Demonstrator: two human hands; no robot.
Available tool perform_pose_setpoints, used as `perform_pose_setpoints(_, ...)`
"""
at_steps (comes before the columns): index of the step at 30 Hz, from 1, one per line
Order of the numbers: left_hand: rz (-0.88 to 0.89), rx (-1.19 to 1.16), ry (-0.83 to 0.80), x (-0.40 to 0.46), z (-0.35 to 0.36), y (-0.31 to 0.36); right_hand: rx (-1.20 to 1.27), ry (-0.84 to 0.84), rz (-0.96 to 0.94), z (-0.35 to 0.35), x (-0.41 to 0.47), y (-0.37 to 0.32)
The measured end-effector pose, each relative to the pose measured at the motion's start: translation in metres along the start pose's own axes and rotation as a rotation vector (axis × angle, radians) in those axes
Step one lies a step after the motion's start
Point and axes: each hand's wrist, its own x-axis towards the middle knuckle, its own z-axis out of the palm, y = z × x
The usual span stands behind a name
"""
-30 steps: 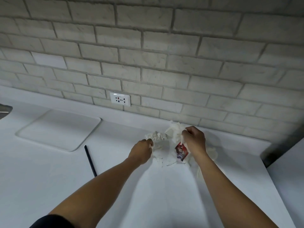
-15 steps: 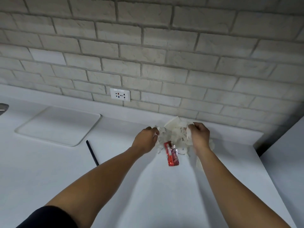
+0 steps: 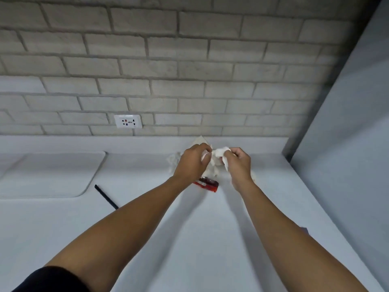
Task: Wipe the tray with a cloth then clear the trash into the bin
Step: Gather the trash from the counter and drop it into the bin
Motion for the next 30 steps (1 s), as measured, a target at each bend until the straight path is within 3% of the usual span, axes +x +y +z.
perform_pose_setpoints(9,0.203,-0.277,-0.211,-0.139,0.043,0.118,-0.022,0.326,-0.010,-0.109,-0.168,0.024)
perform_pose_setpoints(19,0.346,-0.302,-0.689,-0.326,0.149,0.216,-0.022,0.700,0.266,-0.272,-0.362,0.136)
perform_pose_setpoints(24,0.287,-0.240,-0.837,-0.403,0.219,0.218,-0.065,0.767,0.443,-0.325,-0.418,0.210)
perform_pose_setpoints(30,0.192,0.044,-0.963,-0.492,0.324,0.147,-0.269,0.695,0.701,-0.364,-0.461,0.328)
